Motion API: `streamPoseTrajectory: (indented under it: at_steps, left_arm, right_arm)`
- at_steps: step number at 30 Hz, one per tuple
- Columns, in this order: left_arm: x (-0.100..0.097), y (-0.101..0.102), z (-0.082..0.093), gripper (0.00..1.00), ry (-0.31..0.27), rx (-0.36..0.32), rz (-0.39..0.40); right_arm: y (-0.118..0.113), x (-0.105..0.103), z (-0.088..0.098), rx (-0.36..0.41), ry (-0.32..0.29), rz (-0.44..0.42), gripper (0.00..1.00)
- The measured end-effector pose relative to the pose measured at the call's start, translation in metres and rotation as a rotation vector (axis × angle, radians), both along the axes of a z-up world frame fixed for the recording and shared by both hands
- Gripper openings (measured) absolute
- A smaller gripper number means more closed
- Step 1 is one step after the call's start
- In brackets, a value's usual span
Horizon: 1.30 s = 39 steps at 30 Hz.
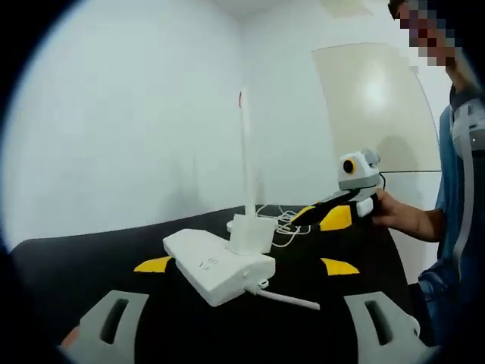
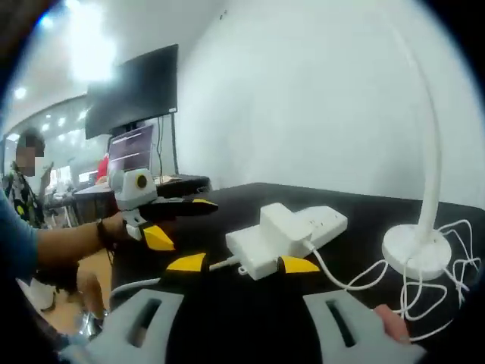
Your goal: Insert the desk lamp plug into the socket, turn on the power strip switch, turn on the lamp switch, then turn off the lamp switch, turn off the power strip switch, and remove the plug from the socket.
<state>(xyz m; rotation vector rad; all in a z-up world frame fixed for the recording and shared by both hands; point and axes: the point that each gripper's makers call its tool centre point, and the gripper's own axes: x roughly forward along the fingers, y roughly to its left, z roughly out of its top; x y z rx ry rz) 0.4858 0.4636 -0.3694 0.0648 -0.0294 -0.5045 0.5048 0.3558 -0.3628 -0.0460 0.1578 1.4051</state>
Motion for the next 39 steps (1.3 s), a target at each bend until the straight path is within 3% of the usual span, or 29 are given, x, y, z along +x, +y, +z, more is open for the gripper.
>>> streamPoseTrajectory:
  at_steps: [2,15,18,24,29,39]
  left_arm:
    - [0.001,-0.006,0.004,0.60,-0.021,0.003,-0.003]
    - [0.011,-0.017,0.011,0.53,-0.077,0.096,0.021]
    - [0.016,-0.018,0.005,0.53,-0.064,0.145,0.022]
    - [0.025,-0.016,0.003,0.49,-0.070,0.144,0.034]
    - [0.034,-0.012,-0.004,0.48,-0.047,0.198,0.046]
    - [0.045,-0.010,-0.009,0.48,-0.048,0.156,0.042]
  right_arm:
    - [-0.004,0.000,0.005,0.011,-0.010,0.015,0.36]
    - [-0.042,0.024,0.022,0.043,-0.086,0.043,0.34]
    - [-0.048,0.030,0.023,0.063,-0.074,0.052,0.34]
    - [-0.061,0.040,0.023,0.079,-0.087,0.043,0.34]
    - [-0.069,0.051,0.017,0.088,-0.088,0.022,0.34]
    - [-0.072,0.068,0.006,0.110,-0.054,-0.020,0.31]
